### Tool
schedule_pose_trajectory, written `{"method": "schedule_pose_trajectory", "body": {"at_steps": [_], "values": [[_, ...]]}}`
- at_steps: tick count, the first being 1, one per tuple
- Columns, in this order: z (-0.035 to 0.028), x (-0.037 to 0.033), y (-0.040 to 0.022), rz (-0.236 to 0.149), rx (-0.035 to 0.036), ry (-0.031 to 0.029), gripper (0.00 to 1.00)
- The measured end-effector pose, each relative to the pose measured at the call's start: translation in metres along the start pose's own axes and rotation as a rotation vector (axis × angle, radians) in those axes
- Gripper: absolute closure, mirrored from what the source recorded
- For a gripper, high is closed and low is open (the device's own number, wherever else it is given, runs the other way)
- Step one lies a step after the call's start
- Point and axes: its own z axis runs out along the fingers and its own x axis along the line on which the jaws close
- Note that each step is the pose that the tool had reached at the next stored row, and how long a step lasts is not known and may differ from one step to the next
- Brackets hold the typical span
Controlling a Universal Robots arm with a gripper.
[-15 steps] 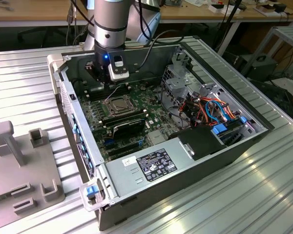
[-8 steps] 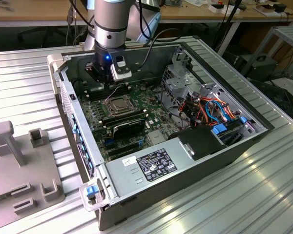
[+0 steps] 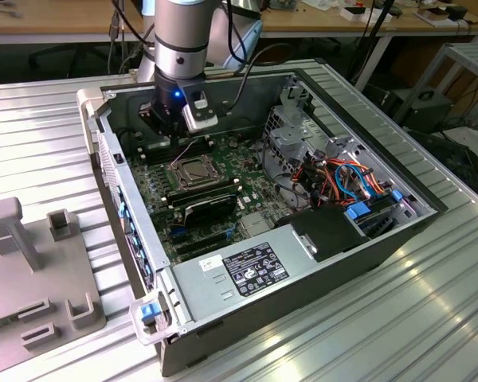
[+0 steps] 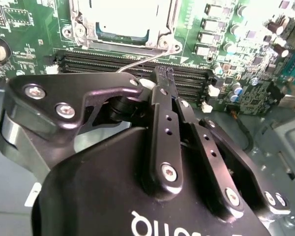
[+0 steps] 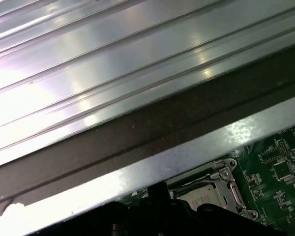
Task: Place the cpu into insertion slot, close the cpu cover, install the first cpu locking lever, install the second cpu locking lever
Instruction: 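Install the first cpu locking lever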
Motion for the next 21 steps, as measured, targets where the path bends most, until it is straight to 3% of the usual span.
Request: {"method": "schedule_pose_trajectory", "body": {"at_steps": [2, 5, 10, 14, 17, 21], "values": [[0.0010, -0.0005, -0.0010, -0.008, 0.0021, -0.0003, 0.89], [0.0042, -0.0029, -0.0002, -0.055, 0.0044, 0.0012, 0.89], [0.0101, -0.0122, 0.0032, -0.097, 0.0130, 0.0001, 0.89], [0.0108, -0.0219, 0.0071, -0.141, 0.0130, 0.0023, 0.89], [0.0109, -0.0229, 0.0075, -0.202, 0.0129, 0.0051, 0.89], [0.0110, -0.0232, 0.0077, -0.206, 0.0127, 0.0055, 0.89]]}}
